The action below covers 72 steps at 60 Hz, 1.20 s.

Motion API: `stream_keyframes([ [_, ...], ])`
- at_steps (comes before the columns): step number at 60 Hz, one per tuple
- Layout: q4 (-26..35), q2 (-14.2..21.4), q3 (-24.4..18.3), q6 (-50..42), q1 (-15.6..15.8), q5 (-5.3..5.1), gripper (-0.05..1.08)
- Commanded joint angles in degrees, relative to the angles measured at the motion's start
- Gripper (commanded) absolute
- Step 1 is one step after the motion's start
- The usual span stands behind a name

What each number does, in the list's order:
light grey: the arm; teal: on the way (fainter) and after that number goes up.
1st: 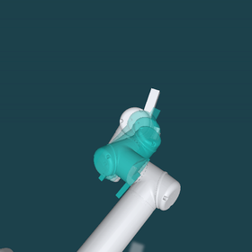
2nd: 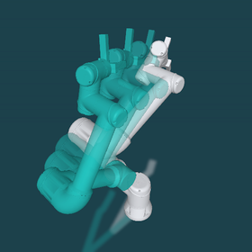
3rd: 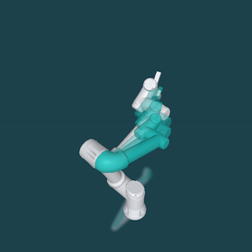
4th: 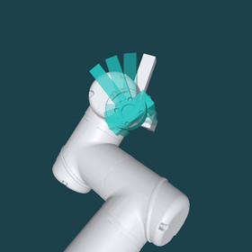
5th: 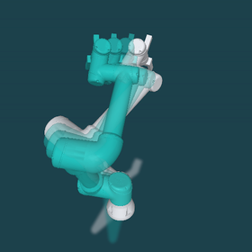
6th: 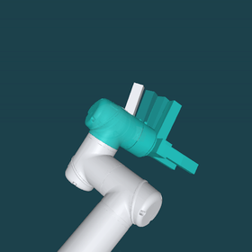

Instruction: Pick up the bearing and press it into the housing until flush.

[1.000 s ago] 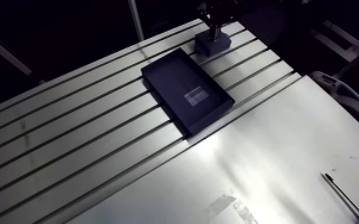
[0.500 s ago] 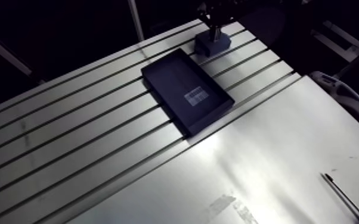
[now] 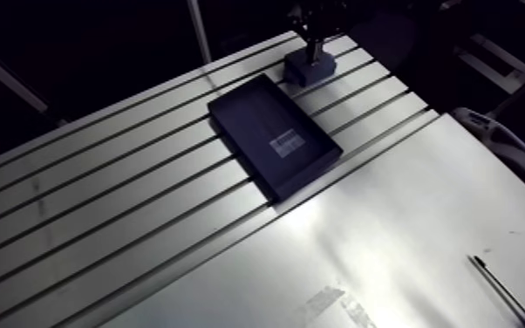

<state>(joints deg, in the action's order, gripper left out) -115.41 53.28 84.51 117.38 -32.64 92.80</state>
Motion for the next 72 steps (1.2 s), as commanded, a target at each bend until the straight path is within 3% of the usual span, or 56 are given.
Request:
stream_keyframes([
  [1, 0.14, 1.72, -0.1, 0.01, 0.1, -0.03, 1.08],
  [21, 0.92, 4.46, 0.23, 0.17, 0.19, -0.12, 1.08],
  [31, 1.09, 5.6, 0.34, 0.18, 0.29, -0.12, 1.01],
  [32, 1.25, 5.86, 0.34, 0.18, 0.29, -0.05, 0.9],
  [33, 1.58, 6.2, 0.34, 0.11, 0.36, -0.03, 0.66],
  [35, 1.58, 6.2, 0.34, 0.11, 0.36, -0.03, 0.66],
  [37, 2.98, 6.9, 0.27, 0.09, 0.45, 0.13, 0.09],
  [39, 3.85, 7.25, 0.26, 0.17, 0.54, 0.14, 0.02],
  [57, 12.2, 10.77, -1.21, 0.18, 0.73, 0.23, 0.0],
  [72, 16.97, 14.78, -1.43, 0.09, 0.73, 1.37, 0.0],
])
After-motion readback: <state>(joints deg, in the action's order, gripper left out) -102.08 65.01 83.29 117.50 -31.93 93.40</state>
